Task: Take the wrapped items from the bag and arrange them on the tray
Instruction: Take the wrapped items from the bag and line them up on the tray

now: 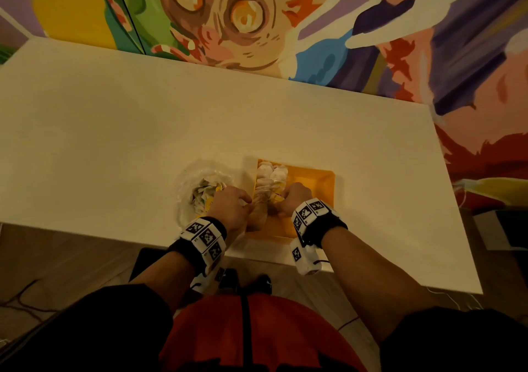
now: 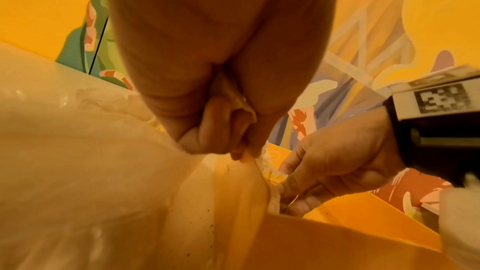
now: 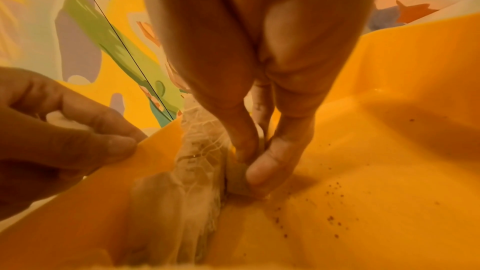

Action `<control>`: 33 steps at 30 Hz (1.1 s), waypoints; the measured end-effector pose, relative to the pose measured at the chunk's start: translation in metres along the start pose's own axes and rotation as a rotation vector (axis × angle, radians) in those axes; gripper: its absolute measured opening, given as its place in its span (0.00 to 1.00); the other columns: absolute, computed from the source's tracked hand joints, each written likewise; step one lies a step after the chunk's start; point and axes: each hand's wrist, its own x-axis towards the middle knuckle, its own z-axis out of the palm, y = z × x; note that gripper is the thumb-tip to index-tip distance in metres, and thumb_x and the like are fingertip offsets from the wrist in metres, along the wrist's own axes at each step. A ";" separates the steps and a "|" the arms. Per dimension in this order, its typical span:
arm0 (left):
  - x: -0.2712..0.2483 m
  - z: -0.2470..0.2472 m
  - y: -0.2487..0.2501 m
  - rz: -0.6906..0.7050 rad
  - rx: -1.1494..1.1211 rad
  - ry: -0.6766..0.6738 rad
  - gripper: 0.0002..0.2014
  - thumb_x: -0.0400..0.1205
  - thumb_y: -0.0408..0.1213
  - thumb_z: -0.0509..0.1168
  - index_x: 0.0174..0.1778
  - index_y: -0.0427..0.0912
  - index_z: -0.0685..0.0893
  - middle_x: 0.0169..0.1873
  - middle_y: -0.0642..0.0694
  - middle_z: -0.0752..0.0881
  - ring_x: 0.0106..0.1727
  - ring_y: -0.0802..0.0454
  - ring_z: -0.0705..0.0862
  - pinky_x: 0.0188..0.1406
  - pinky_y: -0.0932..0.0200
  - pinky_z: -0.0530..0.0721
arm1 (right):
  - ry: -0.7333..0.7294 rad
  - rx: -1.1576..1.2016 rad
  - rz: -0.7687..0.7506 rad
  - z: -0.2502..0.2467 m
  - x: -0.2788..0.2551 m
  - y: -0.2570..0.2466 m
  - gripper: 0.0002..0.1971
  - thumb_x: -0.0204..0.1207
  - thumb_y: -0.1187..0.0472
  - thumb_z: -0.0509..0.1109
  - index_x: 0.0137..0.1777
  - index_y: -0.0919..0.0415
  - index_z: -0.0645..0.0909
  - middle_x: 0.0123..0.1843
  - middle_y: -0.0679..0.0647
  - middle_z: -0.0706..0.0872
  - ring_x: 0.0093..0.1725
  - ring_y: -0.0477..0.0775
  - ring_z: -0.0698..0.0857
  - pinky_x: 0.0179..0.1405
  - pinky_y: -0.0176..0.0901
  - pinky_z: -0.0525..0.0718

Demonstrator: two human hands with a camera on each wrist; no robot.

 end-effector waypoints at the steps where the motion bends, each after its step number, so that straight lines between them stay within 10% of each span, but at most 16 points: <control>1: 0.000 0.000 0.000 0.002 0.004 0.001 0.11 0.81 0.42 0.70 0.56 0.43 0.89 0.59 0.42 0.87 0.59 0.45 0.85 0.54 0.59 0.79 | 0.000 0.007 -0.002 0.000 0.001 0.000 0.14 0.69 0.63 0.80 0.53 0.68 0.86 0.47 0.62 0.91 0.46 0.59 0.91 0.51 0.55 0.90; 10: -0.001 -0.002 0.002 -0.001 0.000 -0.010 0.11 0.81 0.41 0.70 0.56 0.42 0.89 0.59 0.43 0.87 0.59 0.45 0.85 0.56 0.57 0.81 | -0.004 -0.070 0.005 0.000 0.002 0.000 0.12 0.70 0.53 0.77 0.37 0.59 0.78 0.48 0.60 0.89 0.46 0.59 0.87 0.29 0.40 0.79; 13: 0.000 -0.002 0.003 -0.004 0.011 -0.015 0.11 0.80 0.40 0.70 0.56 0.42 0.89 0.60 0.42 0.87 0.59 0.45 0.85 0.54 0.58 0.80 | 0.018 -0.126 0.008 -0.001 0.004 -0.002 0.11 0.75 0.58 0.73 0.37 0.60 0.76 0.52 0.61 0.88 0.46 0.58 0.84 0.35 0.42 0.77; 26: 0.004 -0.002 0.008 0.038 0.079 -0.029 0.10 0.81 0.37 0.70 0.55 0.38 0.89 0.58 0.40 0.87 0.59 0.44 0.84 0.48 0.63 0.74 | 0.087 -0.088 0.028 -0.002 0.015 -0.003 0.18 0.81 0.57 0.66 0.29 0.58 0.70 0.30 0.53 0.75 0.26 0.50 0.71 0.21 0.37 0.66; 33: 0.003 -0.004 0.006 0.048 0.103 -0.043 0.12 0.81 0.40 0.69 0.57 0.40 0.88 0.60 0.40 0.85 0.60 0.45 0.83 0.49 0.62 0.75 | 0.030 -0.113 0.012 -0.005 0.010 -0.007 0.09 0.81 0.58 0.67 0.41 0.60 0.79 0.53 0.62 0.88 0.52 0.62 0.86 0.40 0.43 0.80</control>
